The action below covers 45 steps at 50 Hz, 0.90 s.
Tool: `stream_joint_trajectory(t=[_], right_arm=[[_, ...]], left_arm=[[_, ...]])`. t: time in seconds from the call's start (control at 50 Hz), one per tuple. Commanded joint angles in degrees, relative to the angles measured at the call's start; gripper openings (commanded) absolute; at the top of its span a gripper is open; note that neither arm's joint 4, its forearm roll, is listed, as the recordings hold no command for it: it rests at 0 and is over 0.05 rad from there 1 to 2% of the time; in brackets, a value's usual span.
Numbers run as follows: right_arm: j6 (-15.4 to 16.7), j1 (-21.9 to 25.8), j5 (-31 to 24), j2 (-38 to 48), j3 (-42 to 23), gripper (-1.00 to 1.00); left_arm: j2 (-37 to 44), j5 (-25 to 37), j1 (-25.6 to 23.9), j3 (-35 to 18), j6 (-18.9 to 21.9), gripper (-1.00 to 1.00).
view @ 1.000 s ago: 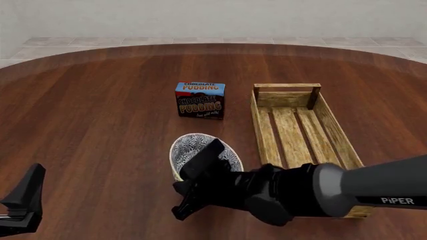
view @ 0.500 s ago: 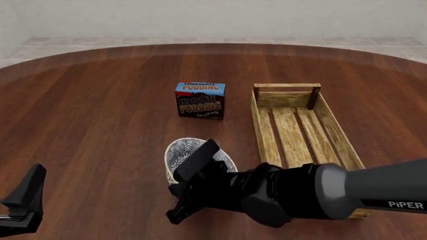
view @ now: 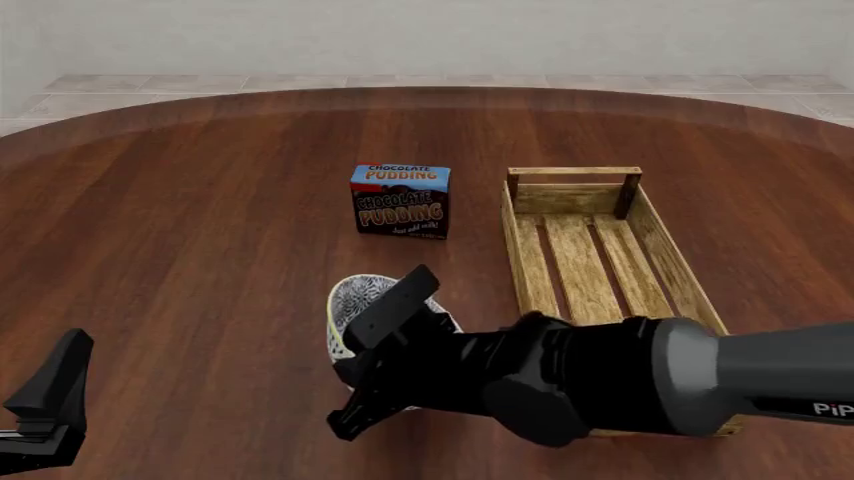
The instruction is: Pick up the bowl on the left and put it in the tray.
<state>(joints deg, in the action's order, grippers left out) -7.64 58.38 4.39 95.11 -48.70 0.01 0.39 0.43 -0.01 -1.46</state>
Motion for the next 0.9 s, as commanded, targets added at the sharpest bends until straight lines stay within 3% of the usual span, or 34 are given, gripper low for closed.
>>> stream_joint_trajectory(t=[0.02,0.48,0.9], right_arm=[[1.2,-0.3,-2.7,-3.1,-1.0,-1.0],[3.3,-0.4,-7.5,-6.7,-3.6,-1.0],[7.4,-1.5,-12.6,-8.6,-6.9,-1.0]], left_arm=[[0.0,-0.1,0.0,0.0,-0.1,1.0],[0.0,0.0,-0.2,0.0,-0.2,1.0],[0.0,0.1,-0.4,0.0,-0.4,1.0]])
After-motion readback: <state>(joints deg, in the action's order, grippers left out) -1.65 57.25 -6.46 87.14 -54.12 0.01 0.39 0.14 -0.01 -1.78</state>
